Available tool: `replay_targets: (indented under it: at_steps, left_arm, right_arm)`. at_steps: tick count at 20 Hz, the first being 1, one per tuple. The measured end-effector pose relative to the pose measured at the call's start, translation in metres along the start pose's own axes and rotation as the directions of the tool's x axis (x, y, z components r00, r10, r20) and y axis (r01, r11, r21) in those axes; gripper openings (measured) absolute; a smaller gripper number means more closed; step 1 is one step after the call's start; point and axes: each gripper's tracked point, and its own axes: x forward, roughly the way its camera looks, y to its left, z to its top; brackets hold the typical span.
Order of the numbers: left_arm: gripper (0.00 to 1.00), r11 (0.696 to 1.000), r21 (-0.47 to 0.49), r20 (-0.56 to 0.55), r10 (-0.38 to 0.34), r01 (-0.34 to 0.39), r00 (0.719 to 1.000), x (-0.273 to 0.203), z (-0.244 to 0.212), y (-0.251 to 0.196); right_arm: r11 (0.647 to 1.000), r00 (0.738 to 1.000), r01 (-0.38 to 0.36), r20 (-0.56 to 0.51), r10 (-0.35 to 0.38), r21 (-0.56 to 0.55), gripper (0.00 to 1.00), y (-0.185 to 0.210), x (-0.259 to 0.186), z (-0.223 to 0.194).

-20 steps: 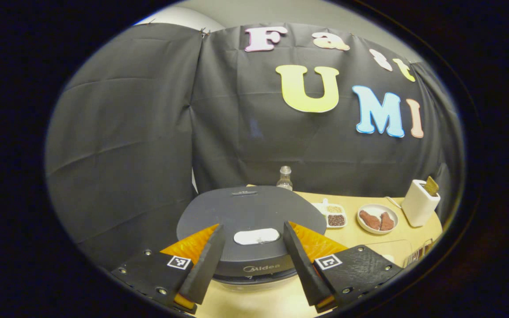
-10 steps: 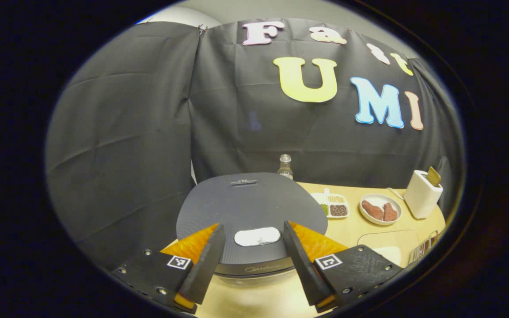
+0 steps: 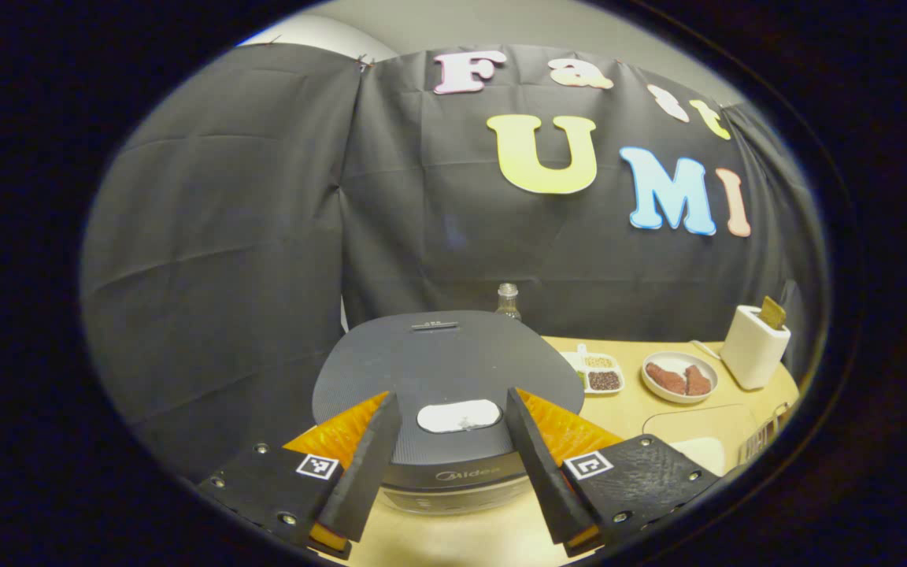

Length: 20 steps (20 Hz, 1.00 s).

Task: Close the left gripper, press the button to open the rice cooker; take a wooden spoon from the chopstick holder with the right hand, scoop a spoonful of rice and pour it into the rice cooker, then put the wooden spoon back into the chopstick holder.

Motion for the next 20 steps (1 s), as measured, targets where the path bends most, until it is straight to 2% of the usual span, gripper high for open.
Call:
replay_targets:
  at_steps: [3,5,6,7,10,15,20]
  left_arm:
    - [0.91,0.999,0.046,0.035,-0.018,0.016,0.999,-0.001,0.003,0.001]
    - [0.88,0.998,0.058,0.049,-0.022,0.019,0.999,-0.003,0.01,-0.002]
    - [0.89,0.998,0.06,0.07,-0.025,0.021,0.997,-0.005,0.018,-0.003]
    - [0.84,0.997,0.067,0.091,-0.03,0.024,0.995,-0.009,0.029,-0.004]
    - [0.85,0.992,0.118,0.186,-0.063,0.041,0.98,-0.031,0.075,-0.02]
    - [0.85,0.991,0.093,0.291,-0.117,0.093,0.95,-0.105,0.14,-0.055]
    - [0.85,0.989,0.099,0.343,-0.137,0.109,0.929,-0.194,0.149,-0.07]
  right_arm:
    - [1.0,1.0,-0.003,0.004,0.003,-0.002,0.98,0.003,0.0,0.005]
    - [1.0,1.0,0.001,0.021,0.0,-0.009,0.98,0.003,-0.004,0.013]
    - [1.0,1.0,0.0,0.03,0.0,-0.013,0.98,0.002,-0.006,0.017]
    - [1.0,0.999,0.001,0.042,0.0,-0.015,0.98,0.001,-0.009,0.022]
    - [1.0,0.997,-0.001,0.081,0.002,-0.013,0.98,-0.006,-0.022,0.036]
    - [1.0,0.989,-0.012,0.149,0.013,-0.005,0.98,-0.026,-0.045,0.053]
    - [0.999,0.973,-0.029,0.228,0.032,-0.018,0.98,-0.043,-0.07,0.067]
